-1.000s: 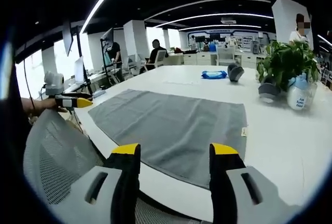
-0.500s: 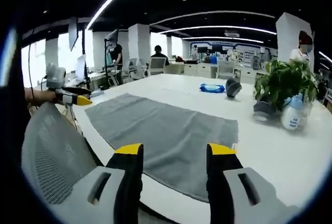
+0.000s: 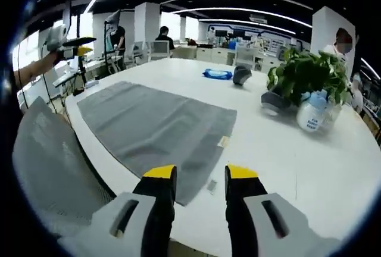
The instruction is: Fold the towel on the table until its edges align and the towel forms a compact rectangular stack.
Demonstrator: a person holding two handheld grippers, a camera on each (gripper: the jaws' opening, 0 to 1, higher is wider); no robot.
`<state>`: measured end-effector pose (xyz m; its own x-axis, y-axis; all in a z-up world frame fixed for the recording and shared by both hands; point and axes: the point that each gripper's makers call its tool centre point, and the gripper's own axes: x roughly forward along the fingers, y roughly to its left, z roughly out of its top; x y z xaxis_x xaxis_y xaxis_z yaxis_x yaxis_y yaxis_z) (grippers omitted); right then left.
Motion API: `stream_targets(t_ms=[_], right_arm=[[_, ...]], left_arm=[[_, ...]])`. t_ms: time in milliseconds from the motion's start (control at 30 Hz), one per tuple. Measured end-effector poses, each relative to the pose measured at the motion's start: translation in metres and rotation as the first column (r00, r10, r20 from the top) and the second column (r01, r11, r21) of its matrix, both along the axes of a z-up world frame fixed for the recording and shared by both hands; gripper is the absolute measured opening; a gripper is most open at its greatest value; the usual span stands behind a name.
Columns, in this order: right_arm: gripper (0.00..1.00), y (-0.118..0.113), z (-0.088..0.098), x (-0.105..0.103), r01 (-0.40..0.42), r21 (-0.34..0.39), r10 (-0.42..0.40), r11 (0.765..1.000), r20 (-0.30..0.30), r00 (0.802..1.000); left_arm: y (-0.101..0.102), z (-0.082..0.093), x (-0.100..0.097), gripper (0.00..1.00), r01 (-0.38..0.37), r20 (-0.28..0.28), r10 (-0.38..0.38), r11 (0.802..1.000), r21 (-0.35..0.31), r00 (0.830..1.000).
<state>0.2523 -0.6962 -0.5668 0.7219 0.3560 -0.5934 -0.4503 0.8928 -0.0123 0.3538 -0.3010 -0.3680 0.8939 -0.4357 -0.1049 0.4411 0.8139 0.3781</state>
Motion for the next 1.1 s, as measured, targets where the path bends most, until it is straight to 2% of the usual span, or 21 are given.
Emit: stream_targets(t_ms=[33,100,167,200,267,367,400,500,600,667,700,733,767,800,867,1033,1100], right_arm=[[0.28,-0.003,-0.011,-0.003,0.007,-0.012,-0.008,1.0,-0.045,0.999],[0.24,0.0,-0.027,-0.006,-0.006,-0.014,0.004,1.0,-0.104,0.995],[0.19,0.003,-0.035,-0.005,-0.027,-0.024,0.024,0.999,-0.115,0.993],[0.18,0.005,-0.04,-0.007,-0.037,-0.028,0.033,0.999,-0.146,0.989],[0.18,0.009,-0.04,-0.007,-0.043,-0.028,0.039,0.999,-0.149,0.988],[0.16,0.014,-0.049,-0.009,-0.03,0.004,0.03,1.0,-0.2,0.979],[0.15,0.014,-0.051,-0.009,-0.03,0.006,0.03,1.0,-0.206,0.978],[0.12,0.017,-0.059,-0.011,-0.027,0.019,0.031,0.999,-0.244,0.969],[0.12,0.019,-0.066,-0.012,-0.019,0.027,0.025,0.999,-0.277,0.96],[0.12,0.02,-0.07,-0.013,-0.018,0.024,0.025,1.0,-0.299,0.954],[0.12,0.021,-0.071,-0.013,-0.024,0.021,0.029,0.999,-0.309,0.951],[0.12,0.022,-0.072,-0.014,-0.028,0.02,0.033,0.999,-0.315,0.949],[0.12,0.022,-0.073,-0.014,-0.03,0.02,0.035,0.999,-0.322,0.946],[0.12,0.022,-0.075,-0.014,-0.031,0.015,0.034,0.999,-0.329,0.944],[0.12,0.021,-0.08,-0.016,-0.035,0.0,0.033,0.999,-0.348,0.937],[0.08,0.022,-0.088,-0.019,-0.056,-0.005,0.05,0.998,-0.369,0.928],[0.06,0.022,-0.09,-0.018,-0.063,-0.015,0.053,0.998,-0.372,0.927]], left_arm=[[-0.018,0.006,0.005,0.69,0.042,0.016,-0.042,0.999,-0.002,0.999],[-0.043,0.006,0.01,0.66,0.1,0.016,-0.1,0.995,0.0,0.995],[-0.077,-0.006,0.011,0.6,0.181,-0.012,-0.181,0.983,0.009,0.983],[-0.097,-0.017,0.012,0.57,0.234,-0.032,-0.234,0.972,0.01,0.972],[-0.118,-0.035,0.013,0.56,0.275,-0.074,-0.272,0.961,0.02,0.959],[-0.159,-0.066,0.008,0.56,0.367,-0.15,-0.364,0.93,-0.008,0.919],[-0.163,-0.07,0.008,0.56,0.378,-0.159,-0.374,0.926,-0.006,0.914],[-0.193,-0.097,0.004,0.55,0.438,-0.209,-0.426,0.899,0.01,0.88],[-0.215,-0.119,-0.002,0.54,0.468,-0.265,-0.45,0.884,0.004,0.853],[-0.225,-0.131,-0.006,0.54,0.471,-0.275,-0.448,0.882,0.021,0.85],[-0.228,-0.136,-0.008,0.55,0.469,-0.274,-0.441,0.882,0.045,0.855],[-0.233,-0.141,-0.011,0.55,0.466,-0.276,-0.438,0.884,0.042,0.855],[-0.236,-0.145,-0.013,0.55,0.463,-0.287,-0.437,0.886,0.026,0.852],[-0.24,-0.151,-0.018,0.55,0.446,-0.309,-0.429,0.895,-0.017,0.849],[-0.244,-0.159,-0.023,0.55,0.417,-0.321,-0.412,0.907,-0.056,0.853],[-0.253,-0.178,-0.042,0.56,0.409,-0.341,-0.413,0.908,-0.09,0.844],[-0.257,-0.185,-0.05,0.58,0.386,-0.356,-0.41,0.912,-0.141,0.84]])
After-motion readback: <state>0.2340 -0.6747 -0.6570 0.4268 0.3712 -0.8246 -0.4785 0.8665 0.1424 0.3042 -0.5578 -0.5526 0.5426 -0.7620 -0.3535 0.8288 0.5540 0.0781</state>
